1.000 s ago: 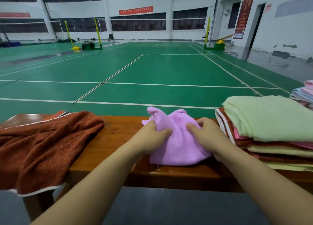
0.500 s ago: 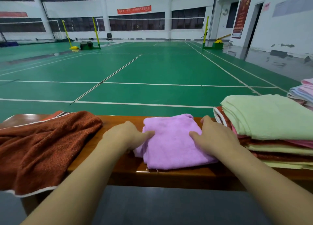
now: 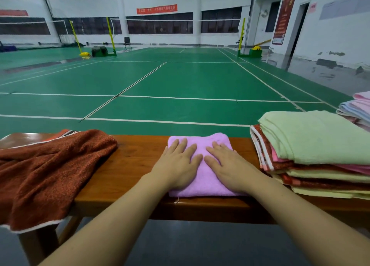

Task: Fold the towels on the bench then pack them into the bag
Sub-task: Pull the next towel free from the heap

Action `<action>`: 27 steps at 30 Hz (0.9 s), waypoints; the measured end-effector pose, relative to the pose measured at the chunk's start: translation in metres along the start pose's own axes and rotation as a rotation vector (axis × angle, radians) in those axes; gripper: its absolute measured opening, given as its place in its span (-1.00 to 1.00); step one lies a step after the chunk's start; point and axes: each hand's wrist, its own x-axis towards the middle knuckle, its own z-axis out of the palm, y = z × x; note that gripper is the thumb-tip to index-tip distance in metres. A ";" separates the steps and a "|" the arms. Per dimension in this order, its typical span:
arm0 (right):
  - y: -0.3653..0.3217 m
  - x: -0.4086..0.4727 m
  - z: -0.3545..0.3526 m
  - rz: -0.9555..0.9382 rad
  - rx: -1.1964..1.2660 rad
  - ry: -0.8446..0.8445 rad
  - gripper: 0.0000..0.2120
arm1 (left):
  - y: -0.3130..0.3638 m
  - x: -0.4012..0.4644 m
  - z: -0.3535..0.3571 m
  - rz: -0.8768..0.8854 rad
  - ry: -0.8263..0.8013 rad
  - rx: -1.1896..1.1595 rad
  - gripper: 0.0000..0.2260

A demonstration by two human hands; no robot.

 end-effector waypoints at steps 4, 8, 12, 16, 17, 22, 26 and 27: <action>-0.001 -0.006 0.000 0.029 0.057 0.046 -0.43 | 0.000 -0.007 0.001 -0.038 0.139 -0.142 -0.44; 0.001 -0.009 -0.008 0.272 0.024 0.282 -0.36 | -0.007 -0.013 -0.017 -0.373 0.348 -0.092 -0.39; -0.006 -0.011 -0.012 0.353 -0.030 0.171 -0.37 | -0.006 -0.018 -0.021 -0.439 0.222 0.039 -0.32; -0.017 -0.013 -0.008 0.278 0.020 0.202 -0.53 | 0.011 -0.014 -0.008 -0.245 0.247 0.056 -0.49; -0.018 -0.012 -0.007 0.261 0.035 0.220 -0.57 | 0.015 -0.014 -0.006 -0.213 0.270 0.032 -0.52; -0.021 -0.013 -0.002 0.175 -0.014 0.305 -0.67 | 0.016 -0.017 -0.007 -0.160 0.386 -0.223 -0.66; -0.016 -0.015 -0.021 0.068 -0.142 0.471 -0.69 | 0.035 -0.018 -0.023 -0.065 0.479 -0.412 -0.64; -0.011 -0.016 -0.033 0.051 -0.168 0.532 -0.69 | 0.043 -0.014 -0.030 -0.045 0.507 -0.467 -0.62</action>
